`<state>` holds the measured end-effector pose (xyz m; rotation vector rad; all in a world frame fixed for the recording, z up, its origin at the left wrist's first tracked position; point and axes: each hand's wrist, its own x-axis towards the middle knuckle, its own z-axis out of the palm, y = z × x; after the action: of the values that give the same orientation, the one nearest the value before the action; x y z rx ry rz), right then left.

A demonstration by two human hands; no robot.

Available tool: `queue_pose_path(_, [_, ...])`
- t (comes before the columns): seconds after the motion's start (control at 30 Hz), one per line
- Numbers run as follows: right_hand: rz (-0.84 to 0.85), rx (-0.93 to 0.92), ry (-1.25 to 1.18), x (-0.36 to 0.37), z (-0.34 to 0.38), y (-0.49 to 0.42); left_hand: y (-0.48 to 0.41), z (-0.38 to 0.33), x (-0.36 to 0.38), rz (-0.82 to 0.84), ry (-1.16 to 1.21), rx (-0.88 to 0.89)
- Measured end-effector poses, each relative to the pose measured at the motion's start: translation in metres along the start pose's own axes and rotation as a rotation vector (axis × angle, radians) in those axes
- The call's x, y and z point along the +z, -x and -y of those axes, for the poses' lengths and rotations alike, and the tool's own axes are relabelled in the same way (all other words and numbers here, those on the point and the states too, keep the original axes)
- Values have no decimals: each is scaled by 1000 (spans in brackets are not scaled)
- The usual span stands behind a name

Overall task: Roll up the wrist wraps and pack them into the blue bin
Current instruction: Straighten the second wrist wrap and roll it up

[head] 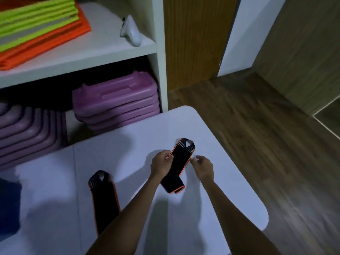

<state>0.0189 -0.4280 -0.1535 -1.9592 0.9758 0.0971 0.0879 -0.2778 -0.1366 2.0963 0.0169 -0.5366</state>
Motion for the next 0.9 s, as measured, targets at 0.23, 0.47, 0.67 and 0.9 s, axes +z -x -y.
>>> queue_pose_path(0.23, [-37, 119, -110, 8, 7, -30, -58, -8, 23, -7, -227, -10])
queue_pose_path(0.47, [33, 14, -612, -8, 38, -27, -51, -19, 13, -87, 203, -25])
queue_pose_path(0.67, [220, -237, -675, -30, 119, -18, -28, -68, -44, -280, 471, 182])
queue_pose_path(0.9, [242, -520, -758, -65, 222, 25, 5, -145, -117, -584, 424, 477])
